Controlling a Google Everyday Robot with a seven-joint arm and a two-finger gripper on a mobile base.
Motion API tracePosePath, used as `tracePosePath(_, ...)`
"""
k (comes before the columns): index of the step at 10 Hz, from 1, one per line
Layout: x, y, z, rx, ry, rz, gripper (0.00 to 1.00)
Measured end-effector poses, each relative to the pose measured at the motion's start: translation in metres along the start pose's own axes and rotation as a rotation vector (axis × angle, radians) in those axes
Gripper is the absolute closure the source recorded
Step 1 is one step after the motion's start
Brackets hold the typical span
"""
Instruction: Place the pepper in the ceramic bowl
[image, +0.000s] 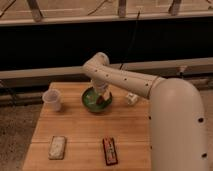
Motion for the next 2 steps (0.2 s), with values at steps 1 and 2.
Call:
tracePosePath(1, 0.0003, -0.0001, -0.0002, 0.001, 0.000, 0.000, 0.27)
tracePosePath(2, 0.0006, -0.0003, -0.0004, 0.001, 0.000, 0.000, 0.22)
